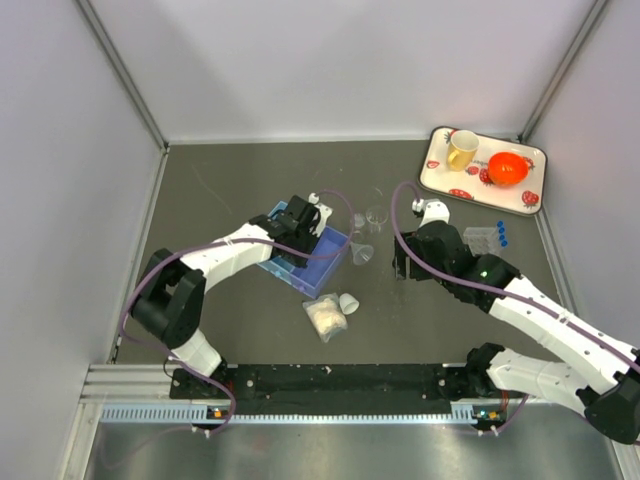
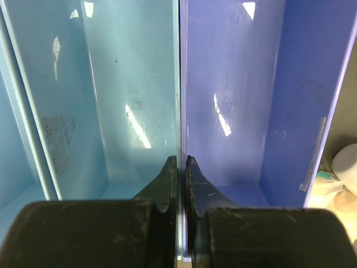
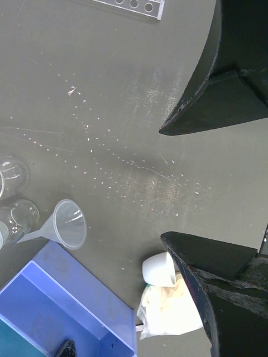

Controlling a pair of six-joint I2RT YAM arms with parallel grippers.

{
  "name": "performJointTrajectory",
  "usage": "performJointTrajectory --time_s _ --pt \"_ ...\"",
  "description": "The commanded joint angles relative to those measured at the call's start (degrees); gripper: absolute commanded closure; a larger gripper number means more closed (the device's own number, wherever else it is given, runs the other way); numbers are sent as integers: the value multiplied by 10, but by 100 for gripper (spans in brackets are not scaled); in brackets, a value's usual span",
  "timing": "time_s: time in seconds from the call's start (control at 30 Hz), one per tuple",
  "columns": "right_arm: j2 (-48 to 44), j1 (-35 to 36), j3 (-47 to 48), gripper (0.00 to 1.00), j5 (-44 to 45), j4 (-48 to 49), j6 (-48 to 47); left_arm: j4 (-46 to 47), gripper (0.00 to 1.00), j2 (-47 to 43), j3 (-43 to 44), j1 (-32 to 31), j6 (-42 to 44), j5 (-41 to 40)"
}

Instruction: Organize the chemistry lab equipment

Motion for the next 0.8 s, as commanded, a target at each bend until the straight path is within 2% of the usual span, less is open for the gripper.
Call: performJointTrajectory --time_s 0.0,0.1,0.13,0.2,0.23,0.43,0.47,0.5,0.53,0.67,0.77 --pt "-11 7 5 29 -6 15 -8 18 100 -16 -11 -6 16 36" --pt "-5 7 9 29 -4 15 -12 20 93 -13 -7 -5 2 32" --pt "0 7 10 29 0 15 -12 20 85 -13 -3 -5 -3 32" --pt "9 7 19 29 8 14 -16 22 75 -15 1 -5 -12 5" --pt "19 7 24 29 11 14 -18 20 66 -16 7 -5 -17 -7" --pt "57 7 59 27 18 13 -25 5 50 -30 28 -4 -19 -15" --pt "66 7 68 27 19 14 -24 -2 32 -32 31 -3 -20 -19" --pt "70 7 74 27 21 14 -26 -7 4 -38 33 -1 -21 -21" --pt "74 7 80 27 24 15 -29 -13 1 -42 40 0 -22 -21" --pt "104 -8 120 25 37 15 -40 -44 1 -72 64 0 -24 -34" --pt "138 -46 149 24 34 18 -41 -64 1 -103 97 0 -22 -58"
